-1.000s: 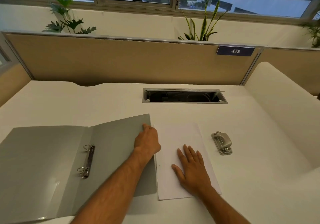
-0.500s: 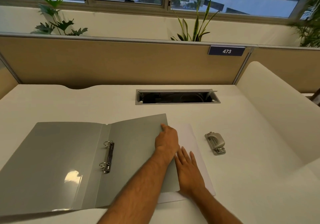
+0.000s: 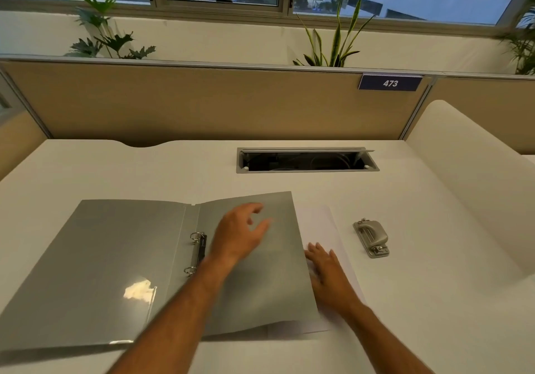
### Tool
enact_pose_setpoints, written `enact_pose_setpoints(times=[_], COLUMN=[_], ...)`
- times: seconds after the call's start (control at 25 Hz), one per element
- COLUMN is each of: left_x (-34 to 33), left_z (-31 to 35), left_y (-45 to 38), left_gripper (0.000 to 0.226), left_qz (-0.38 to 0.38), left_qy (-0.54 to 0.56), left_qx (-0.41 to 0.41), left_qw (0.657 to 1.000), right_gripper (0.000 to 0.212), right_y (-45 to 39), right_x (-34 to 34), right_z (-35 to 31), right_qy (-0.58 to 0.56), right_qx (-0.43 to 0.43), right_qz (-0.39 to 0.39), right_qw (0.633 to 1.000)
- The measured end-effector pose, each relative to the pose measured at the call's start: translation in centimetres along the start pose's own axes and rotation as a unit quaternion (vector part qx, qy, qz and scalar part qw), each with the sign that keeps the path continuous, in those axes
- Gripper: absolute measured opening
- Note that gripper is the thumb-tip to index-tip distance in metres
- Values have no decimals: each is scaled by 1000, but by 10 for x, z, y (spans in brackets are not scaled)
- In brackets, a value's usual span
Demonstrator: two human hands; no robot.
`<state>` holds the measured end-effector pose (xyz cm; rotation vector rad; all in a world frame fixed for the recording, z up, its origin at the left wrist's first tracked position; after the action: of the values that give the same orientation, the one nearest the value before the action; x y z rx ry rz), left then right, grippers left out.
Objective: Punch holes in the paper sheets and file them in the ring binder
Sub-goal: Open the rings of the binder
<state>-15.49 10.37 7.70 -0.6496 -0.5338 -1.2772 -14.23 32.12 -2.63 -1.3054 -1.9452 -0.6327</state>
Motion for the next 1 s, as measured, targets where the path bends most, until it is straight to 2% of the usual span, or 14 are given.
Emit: enact_pose_setpoints(times=[0.08, 0.12, 0.16, 0.2, 0.28, 0.36, 0.44, 0.56, 0.72, 0.88, 1.0], left_x=[40, 53, 60, 64, 63, 56, 49, 38, 20, 7, 2], left_z=[-48, -72, -94, -115, -145, -157, -158, -150, -138, -144, -146], left_y=[9, 15, 22, 31, 46, 56, 59, 60, 60, 58, 57], left_gripper=[68, 79, 93, 107, 135, 153, 160, 162, 161, 158, 155], left_qz=[26, 10, -24, -64, -138, -177, -190, -216, -242, -261, -274], left_qy=[32, 30, 24, 16, -9, -48, -73, -100, -204, -293, -323], left_qx=[21, 36, 56, 76, 110, 117, 101, 77, 51, 23, 16], left_qw=[999, 999, 998, 995, 984, 976, 974, 968, 947, 919, 906], right_gripper=[31, 22, 16, 22, 32, 35, 30, 25, 28, 35, 44], right_y=[2, 2, 0, -5, -14, -17, -17, -15, -4, 2, 1], right_x=[29, 40, 43, 39, 23, 12, 11, 20, 34, 38, 40], right_z=[-2, -1, 1, 1, -3, -6, -5, 8, 25, 28, 16], right_qy=[-107, -170, -247, -315, -371, -330, -303, -292, -241, -115, 4], right_qx=[-55, -102, -150, -188, -238, -249, -247, -261, -288, -292, -295], right_qz=[128, 174, 184, 163, 82, 43, 59, 81, 106, 119, 93], right_qw=[984, 965, 940, 916, 894, 909, 918, 917, 921, 942, 951])
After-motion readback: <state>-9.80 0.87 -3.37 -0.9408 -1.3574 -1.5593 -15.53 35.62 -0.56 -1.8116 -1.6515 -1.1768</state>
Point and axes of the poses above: each hand's wrist, its own y-axis away from the middle knuckle, its own x-axis out of the back of the hand, z = x × y, the point moved 8 cm from there along -y, towards the middle knuckle, and after that the axes turned 3 degrees about -y, right-handed, at the moved point
